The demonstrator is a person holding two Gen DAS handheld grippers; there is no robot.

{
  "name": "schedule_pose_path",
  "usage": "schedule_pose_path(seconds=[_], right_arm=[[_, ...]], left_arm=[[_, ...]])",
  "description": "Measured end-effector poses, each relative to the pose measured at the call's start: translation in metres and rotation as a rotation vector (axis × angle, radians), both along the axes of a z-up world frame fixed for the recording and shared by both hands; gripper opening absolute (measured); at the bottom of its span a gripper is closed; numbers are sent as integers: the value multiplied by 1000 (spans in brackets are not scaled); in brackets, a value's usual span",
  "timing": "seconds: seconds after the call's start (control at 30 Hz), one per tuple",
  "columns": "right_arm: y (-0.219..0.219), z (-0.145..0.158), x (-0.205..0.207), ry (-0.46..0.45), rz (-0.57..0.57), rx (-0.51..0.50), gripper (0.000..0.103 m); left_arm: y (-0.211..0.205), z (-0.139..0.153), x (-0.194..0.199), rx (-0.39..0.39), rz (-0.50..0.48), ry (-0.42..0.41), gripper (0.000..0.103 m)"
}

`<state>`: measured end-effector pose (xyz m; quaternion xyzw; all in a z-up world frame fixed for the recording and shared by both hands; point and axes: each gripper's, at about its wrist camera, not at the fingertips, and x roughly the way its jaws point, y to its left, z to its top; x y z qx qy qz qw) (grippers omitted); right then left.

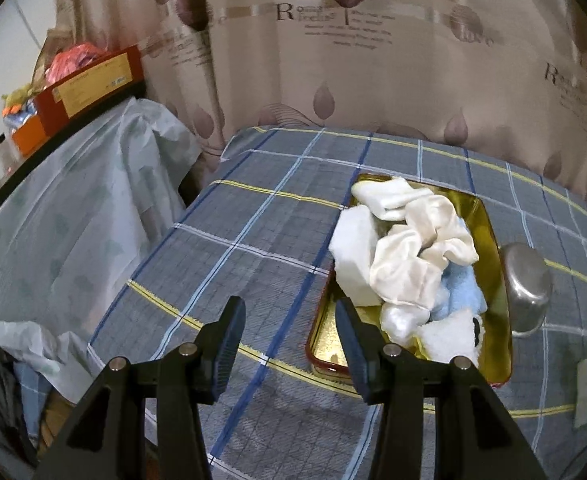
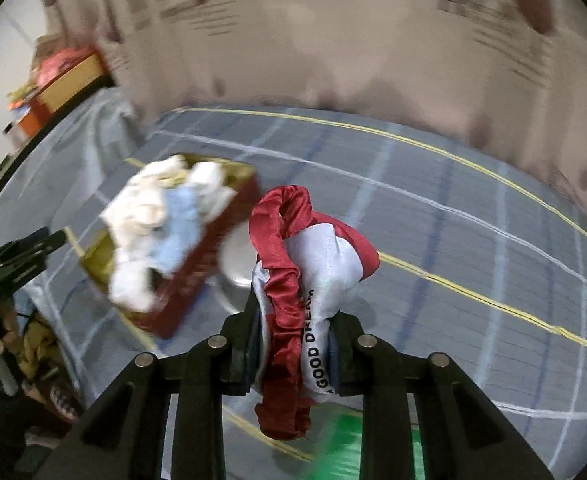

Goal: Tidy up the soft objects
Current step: 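Carry the red-ribboned pouch over the gold tray with the right gripper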

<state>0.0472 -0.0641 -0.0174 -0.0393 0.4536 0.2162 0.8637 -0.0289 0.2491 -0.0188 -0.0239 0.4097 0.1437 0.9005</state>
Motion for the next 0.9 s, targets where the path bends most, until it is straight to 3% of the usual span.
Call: schedule_pose_path(seconds=[0.33,0.63,0.9], right_arm=[[105,-20,-2,28,156,26,25],[151,-49,19,62,125,10,25],[164,-58,38,45,77,6,25]], left_arm=[[18,-3,-6,-20,57,17,48],[24,-2,-6,-5,80,15,48],[22,-3,-6,-2,82,15,48]])
